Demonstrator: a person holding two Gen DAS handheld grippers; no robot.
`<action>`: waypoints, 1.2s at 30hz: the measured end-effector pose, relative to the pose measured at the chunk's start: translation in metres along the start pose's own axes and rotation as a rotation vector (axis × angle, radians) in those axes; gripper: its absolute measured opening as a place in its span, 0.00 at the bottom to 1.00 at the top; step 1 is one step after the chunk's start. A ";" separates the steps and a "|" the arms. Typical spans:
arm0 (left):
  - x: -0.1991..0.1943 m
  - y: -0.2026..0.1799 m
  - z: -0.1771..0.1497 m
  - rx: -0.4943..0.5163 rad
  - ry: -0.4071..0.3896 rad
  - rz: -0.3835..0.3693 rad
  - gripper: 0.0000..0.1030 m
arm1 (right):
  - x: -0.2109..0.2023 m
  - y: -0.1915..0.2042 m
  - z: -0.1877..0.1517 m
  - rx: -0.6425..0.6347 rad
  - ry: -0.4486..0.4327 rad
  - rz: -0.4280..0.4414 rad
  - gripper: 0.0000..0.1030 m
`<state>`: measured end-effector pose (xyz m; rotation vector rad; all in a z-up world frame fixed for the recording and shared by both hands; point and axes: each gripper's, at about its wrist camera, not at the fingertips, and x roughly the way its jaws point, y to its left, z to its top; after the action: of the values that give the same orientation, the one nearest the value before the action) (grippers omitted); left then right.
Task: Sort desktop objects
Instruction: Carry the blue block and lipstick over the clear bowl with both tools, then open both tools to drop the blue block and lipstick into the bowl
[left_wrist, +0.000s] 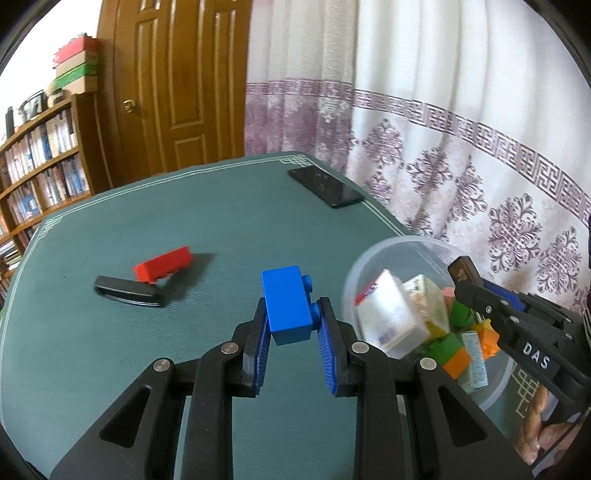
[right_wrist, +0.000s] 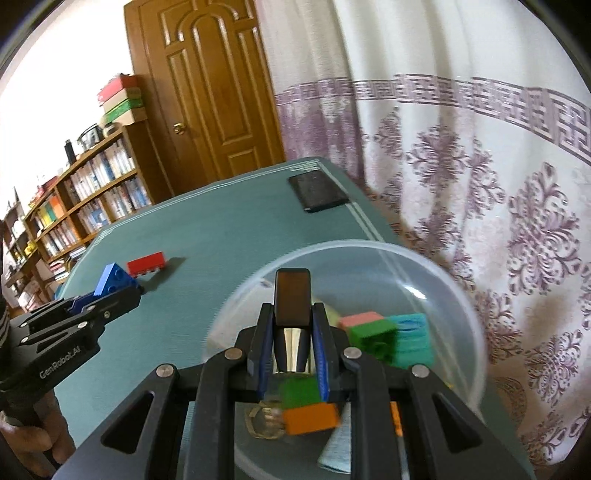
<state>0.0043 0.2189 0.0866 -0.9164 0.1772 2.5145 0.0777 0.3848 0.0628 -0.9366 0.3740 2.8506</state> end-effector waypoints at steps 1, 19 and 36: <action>0.000 -0.003 0.000 0.005 0.001 -0.007 0.26 | -0.001 -0.005 -0.001 0.006 -0.001 -0.007 0.22; 0.006 -0.079 -0.008 0.107 0.051 -0.197 0.26 | 0.000 -0.055 -0.002 0.086 0.025 -0.048 0.22; 0.005 -0.084 -0.009 0.114 0.033 -0.246 0.62 | 0.003 -0.064 -0.003 0.135 0.044 -0.042 0.22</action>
<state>0.0446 0.2925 0.0788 -0.8774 0.2028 2.2410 0.0886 0.4461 0.0460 -0.9706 0.5374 2.7317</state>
